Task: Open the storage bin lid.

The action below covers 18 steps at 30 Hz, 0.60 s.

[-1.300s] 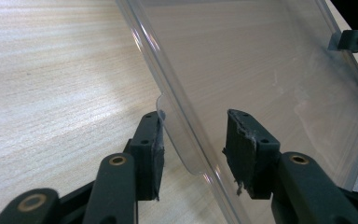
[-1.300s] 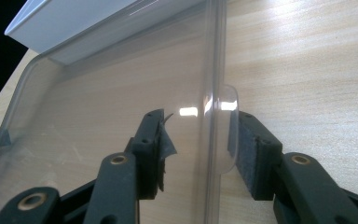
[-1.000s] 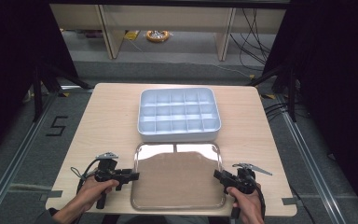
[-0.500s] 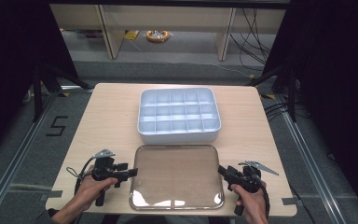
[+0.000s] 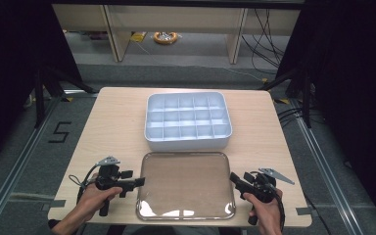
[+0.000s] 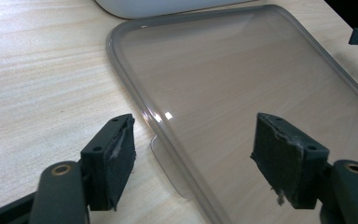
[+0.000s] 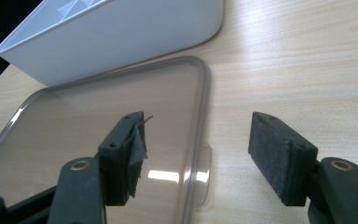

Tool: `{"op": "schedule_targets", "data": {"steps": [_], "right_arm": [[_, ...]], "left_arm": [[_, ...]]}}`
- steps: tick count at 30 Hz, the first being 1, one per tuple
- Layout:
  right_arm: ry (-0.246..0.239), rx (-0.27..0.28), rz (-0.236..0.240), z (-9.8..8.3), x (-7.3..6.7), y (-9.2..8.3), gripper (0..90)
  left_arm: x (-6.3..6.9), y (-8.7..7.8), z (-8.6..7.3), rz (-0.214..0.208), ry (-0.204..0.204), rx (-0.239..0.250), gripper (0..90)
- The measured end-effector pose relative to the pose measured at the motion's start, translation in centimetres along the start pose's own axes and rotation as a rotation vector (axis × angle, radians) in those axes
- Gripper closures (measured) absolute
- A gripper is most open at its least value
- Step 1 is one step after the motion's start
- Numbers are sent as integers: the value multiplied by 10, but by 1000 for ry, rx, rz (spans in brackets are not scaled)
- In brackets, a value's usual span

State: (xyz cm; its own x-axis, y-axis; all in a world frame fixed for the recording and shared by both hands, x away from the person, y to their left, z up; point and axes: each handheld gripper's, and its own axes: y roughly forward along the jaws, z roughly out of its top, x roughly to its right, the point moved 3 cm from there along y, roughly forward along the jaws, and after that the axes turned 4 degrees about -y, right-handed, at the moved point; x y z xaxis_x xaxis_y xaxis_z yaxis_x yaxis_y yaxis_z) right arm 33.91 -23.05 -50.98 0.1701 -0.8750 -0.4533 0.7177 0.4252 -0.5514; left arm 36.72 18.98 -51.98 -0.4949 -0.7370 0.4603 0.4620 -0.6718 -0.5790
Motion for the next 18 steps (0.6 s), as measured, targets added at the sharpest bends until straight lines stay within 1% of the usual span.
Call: {"op": "schedule_targets", "data": {"steps": [1, 2, 3, 4, 5, 6, 7, 8, 9, 10, 13, 14, 15, 16, 17, 18], "right_arm": [[0, 0, 0, 0, 0, 0, 368], [-8, 15, 9, 0, -1, 0, 362], [-97, 34, 9, 2, 5, 2, 362], [-10, 2, 8, 1, -3, -2, 361], [-66, 29, 4, 2, 0, 0, 359], [-92, 33, 3, 2, 0, 0, 358], [-8, 2, 13, 1, -7, -4, 356], [-35, 8, 8, 1, -6, -4, 355], [-55, 21, 20, 1, -6, -3, 354], [-98, 42, 10, 2, -3, -1, 352], [-97, 35, 18, 2, -6, -3, 345], [-48, 16, 19, 1, -10, -5, 339], [-48, 16, 19, 1, -10, -5, 339], [-142, 56, 16, 3, -5, -2, 331], [-111, 40, 27, 3, -8, -4, 330], [-105, 42, 26, 2, -8, -4, 329]], "left_arm": [[0, 0, 0, -2, 3, -1, 281], [1, 0, 0, -2, 4, 2, 276], [1, 0, 0, -2, 4, 2, 271], [2, -1, 0, -4, 6, 2, 266], [2, -1, 0, -4, 6, 2, 266], [2, -1, 1, -6, 9, 8, 263], [3, 0, 1, -10, 4, 12, 260], [3, 0, 1, -14, 5, 11, 256], [3, -1, 1, -18, 9, 8, 250], [3, -1, 1, -22, 12, 9, 247], [4, -2, 1, -27, 13, 15, 233], [4, -2, 2, -29, 14, 17, 227], [4, -2, 2, -30, 15, 18, 227], [4, -3, 3, -34, 27, 16, 215], [4, -3, 3, -34, 27, 16, 209], [4, -3, 3, -29, 29, 18, 207]]}}
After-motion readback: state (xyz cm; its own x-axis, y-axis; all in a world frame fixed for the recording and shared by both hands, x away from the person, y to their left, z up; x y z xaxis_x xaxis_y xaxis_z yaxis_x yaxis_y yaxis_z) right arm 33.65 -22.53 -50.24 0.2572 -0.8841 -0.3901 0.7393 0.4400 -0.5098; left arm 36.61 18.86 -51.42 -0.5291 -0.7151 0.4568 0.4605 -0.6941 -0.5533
